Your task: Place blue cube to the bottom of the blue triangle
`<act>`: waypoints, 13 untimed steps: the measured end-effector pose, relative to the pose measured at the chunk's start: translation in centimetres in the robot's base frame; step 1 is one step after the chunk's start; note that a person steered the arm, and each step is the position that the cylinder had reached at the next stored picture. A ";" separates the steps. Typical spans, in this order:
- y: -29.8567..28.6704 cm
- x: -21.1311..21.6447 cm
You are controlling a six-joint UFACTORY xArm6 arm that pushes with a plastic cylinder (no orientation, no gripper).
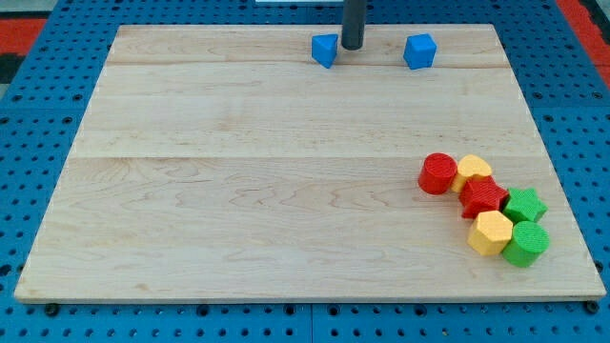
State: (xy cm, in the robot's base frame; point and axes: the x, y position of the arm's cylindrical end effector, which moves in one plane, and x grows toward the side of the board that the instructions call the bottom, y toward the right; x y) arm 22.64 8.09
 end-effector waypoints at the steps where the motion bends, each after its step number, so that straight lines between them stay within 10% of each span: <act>1: 6.7 -2.0; 3: 11.7 -0.8; 5: -1.9 3.0; 8: 12.8 -0.3; 11: 0.0 4.6; 13: 10.3 5.0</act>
State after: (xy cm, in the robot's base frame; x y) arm 27.62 18.40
